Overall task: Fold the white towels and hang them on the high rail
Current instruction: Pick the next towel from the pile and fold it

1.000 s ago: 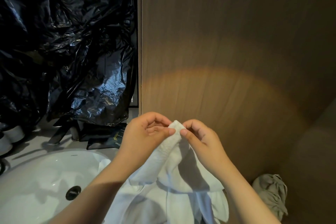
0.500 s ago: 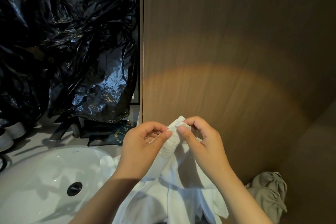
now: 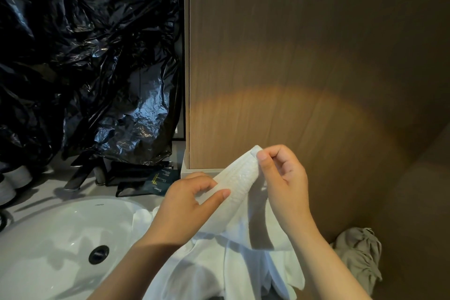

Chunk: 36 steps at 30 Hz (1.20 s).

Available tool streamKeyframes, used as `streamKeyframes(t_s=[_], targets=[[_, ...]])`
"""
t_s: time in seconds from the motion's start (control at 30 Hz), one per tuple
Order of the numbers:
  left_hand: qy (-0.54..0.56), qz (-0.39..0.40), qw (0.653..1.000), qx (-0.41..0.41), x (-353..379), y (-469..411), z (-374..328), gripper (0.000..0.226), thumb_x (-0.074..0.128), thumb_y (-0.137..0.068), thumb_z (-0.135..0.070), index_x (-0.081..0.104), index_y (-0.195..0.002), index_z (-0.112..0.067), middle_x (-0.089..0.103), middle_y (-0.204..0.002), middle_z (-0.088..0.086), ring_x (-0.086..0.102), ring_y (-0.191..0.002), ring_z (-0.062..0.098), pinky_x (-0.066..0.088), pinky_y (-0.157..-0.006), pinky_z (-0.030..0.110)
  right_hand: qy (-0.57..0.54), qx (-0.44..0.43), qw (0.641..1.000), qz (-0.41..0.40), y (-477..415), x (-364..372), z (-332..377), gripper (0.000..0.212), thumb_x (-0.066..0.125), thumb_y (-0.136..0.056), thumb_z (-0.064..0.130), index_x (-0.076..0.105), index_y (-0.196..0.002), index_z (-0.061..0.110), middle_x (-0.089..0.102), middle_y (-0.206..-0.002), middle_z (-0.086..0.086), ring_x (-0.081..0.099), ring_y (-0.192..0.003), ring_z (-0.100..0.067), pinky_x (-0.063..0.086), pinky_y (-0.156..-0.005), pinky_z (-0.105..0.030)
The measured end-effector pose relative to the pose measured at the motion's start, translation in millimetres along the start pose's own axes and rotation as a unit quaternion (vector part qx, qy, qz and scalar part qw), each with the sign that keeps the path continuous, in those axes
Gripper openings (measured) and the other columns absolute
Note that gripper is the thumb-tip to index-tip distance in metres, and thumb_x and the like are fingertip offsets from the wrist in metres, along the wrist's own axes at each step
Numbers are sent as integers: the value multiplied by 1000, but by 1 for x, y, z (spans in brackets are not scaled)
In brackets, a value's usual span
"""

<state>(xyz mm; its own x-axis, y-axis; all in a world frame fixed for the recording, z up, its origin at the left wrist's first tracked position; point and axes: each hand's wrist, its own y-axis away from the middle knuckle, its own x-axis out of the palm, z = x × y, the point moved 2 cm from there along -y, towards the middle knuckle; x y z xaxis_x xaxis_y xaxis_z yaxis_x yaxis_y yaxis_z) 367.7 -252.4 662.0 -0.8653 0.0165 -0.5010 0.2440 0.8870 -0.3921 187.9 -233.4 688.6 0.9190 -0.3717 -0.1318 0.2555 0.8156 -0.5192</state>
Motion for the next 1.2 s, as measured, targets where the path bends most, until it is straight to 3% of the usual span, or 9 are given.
streamKeyframes(t_s=[0.13,0.23,0.37,0.5,0.57,0.7,0.9,1.03,1.2], targets=[[-28,2,1000,10,-6,-2,9,15,73,-82,-32,70,-70,-23,63,-73,-13,59,-79,6,42,-67,11,17,-21,999,-23,-13,-7,3,19,57,-98,19,61,-80,14,56,-71,12,52,-71,-2,43,-65,-12],[-28,4,1000,5,-10,-5,19,24,76,-80,-28,63,-62,-34,60,-70,-15,58,-75,3,38,-65,8,31,-35,998,-34,-28,-13,7,18,56,-99,17,61,-82,13,57,-74,9,53,-72,-5,44,-66,-16],[-34,0,999,-5,-11,-13,32,17,75,-82,-28,69,-68,-22,65,-75,-10,61,-75,8,49,-68,21,53,-62,996,-44,-54,-22,16,18,57,-98,20,62,-85,9,59,-80,-6,55,-78,-21,46,-68,-29],[-63,-49,996,25,-10,-30,27,10,73,-84,-24,71,-75,-20,65,-73,-14,60,-75,5,46,-64,17,65,-98,992,-54,-76,-25,32,17,57,-98,22,61,-83,14,59,-79,2,56,-76,-14,47,-67,-21],[-58,-78,994,45,-11,-41,20,3,73,-84,-17,75,-81,-18,68,-78,-16,61,-81,3,48,-67,16,73,-115,989,-63,-87,-27,42,17,56,-98,24,60,-82,20,59,-80,7,57,-77,-10,47,-67,-15],[-36,-114,990,69,-25,-70,0,11,73,-85,-15,78,-93,-19,70,-92,-17,62,-88,-6,47,-71,6,83,-151,980,-97,-109,-34,66,19,56,-99,25,57,-80,28,60,-80,13,58,-78,-2,46,-68,-7],[6,-159,983,90,-58,-115,-45,17,73,-84,-22,73,-82,-39,68,-80,-27,61,-79,-10,43,-68,5,86,-205,965,-142,-142,-55,102,14,54,-99,23,59,-87,18,59,-81,11,56,-75,2,45,-65,-6],[64,-105,990,75,-66,-121,-48,15,76,-81,-20,76,-81,-35,72,-80,-21,66,-76,-5,50,-68,8,90,-210,962,-150,-152,-62,107,14,55,-99,24,59,-86,20,60,-81,12,57,-75,2,46,-64,-6],[53,-33,996,69,-44,-101,-27,16,78,-79,-16,77,-79,-32,72,-85,-24,68,-78,-3,51,-71,9,103,-204,964,-136,-147,-61,92,18,55,-99,26,58,-82,29,61,-81,14,59,-77,-1,47,-64,-6]])
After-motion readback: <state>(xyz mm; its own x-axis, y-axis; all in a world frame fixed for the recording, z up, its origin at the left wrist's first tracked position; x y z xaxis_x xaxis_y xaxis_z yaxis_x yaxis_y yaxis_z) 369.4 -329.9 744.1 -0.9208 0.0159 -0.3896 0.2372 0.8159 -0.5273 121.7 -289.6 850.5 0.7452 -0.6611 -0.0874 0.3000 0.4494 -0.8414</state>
